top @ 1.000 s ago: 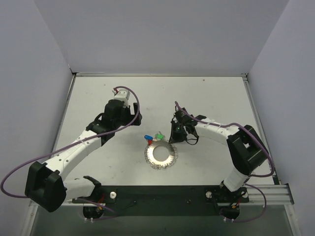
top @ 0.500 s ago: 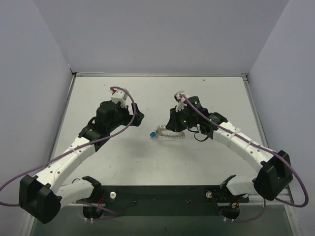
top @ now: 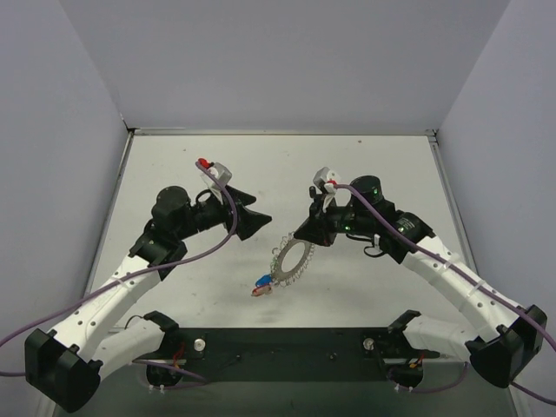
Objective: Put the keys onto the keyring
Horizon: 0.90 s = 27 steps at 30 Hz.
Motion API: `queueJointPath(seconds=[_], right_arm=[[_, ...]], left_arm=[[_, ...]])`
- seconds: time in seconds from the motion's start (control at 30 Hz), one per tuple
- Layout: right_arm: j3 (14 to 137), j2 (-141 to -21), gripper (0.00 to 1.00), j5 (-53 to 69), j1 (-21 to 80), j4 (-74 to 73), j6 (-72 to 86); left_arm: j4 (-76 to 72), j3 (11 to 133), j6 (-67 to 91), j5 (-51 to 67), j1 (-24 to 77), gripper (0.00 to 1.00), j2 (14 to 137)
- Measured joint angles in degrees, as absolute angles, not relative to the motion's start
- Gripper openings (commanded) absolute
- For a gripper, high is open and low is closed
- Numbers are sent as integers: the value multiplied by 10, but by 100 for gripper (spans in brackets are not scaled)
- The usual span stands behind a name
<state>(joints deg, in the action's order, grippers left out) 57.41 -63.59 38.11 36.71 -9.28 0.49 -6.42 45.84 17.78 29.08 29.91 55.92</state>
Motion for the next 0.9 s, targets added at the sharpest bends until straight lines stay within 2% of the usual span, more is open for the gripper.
queueJointPath(seconds=[0.07,0.23,0.4,0.63,0.9], right_arm=[[574,-625,0,411,366,-93,-5],[585,-621,0,470,362,-104,-16],[593,-621,0,496,360,-106,-16],[595,-621,0,484,359,-101,-10],[533,-596,0,465,359,12,37]], left_arm=[[-83,453,179,330,300,87,556],[-136,450,194,417,300,77,554],[-196,442,223,471,300,75,554],[-239,438,243,498,301,74,554],[-261,437,250,500,311,72,564]])
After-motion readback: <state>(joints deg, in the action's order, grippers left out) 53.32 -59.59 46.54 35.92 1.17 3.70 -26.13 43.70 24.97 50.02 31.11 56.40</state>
